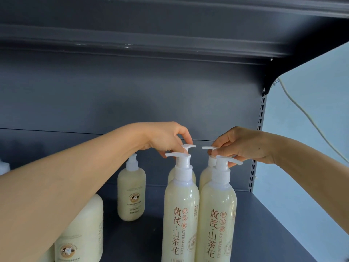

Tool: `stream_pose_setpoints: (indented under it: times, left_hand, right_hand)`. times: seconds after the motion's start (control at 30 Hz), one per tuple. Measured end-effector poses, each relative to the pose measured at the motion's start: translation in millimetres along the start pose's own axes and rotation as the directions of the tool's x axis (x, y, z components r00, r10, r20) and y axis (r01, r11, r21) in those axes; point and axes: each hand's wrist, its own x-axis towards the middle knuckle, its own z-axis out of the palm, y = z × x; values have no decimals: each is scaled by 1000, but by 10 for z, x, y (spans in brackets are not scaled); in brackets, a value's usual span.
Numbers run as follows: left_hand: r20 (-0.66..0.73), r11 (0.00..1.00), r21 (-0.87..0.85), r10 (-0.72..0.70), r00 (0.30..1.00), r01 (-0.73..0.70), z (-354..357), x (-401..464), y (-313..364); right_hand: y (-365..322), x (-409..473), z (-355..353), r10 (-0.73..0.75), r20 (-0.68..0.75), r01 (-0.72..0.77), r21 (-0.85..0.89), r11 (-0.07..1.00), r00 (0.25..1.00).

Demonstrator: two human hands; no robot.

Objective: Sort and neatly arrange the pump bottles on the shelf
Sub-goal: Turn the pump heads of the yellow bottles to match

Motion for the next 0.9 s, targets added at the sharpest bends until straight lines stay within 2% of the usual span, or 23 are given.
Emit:
stream_pose_setpoints:
  times: [0.13,0.33,0.47,0.57,0.7,0.9]
  left_hand:
    - [-3,999,7,45,999,-45,7,-22,12]
    - [-76,977,200,87,993,-70,18,-29,-15]
    - [-100,977,201,91,991,-69,19,-25,-68]
    - [-170,970,236,103,980,-61,53,-4,-76]
    - [-279,923,384,125,952,-9,95,8,-47]
    - [-172,923,384,98,980,-25,-106,-84,4]
  right_hand:
    - [-28,-31,-18,3,12,-2,-23,1000,1000]
    - [-83,-39,-34,1,11,-1,-53,999,1000]
    - [-91,-18,-15,8,-13,-9,-60,998,1000]
    - [-86,-19,-17,13,-22,-14,-60,998,1000]
    - [-85,-34,-18,13,-23,-14,-55,998,1000]
    - [-74,-30,-2,26,-44,-27,-28,999,999]
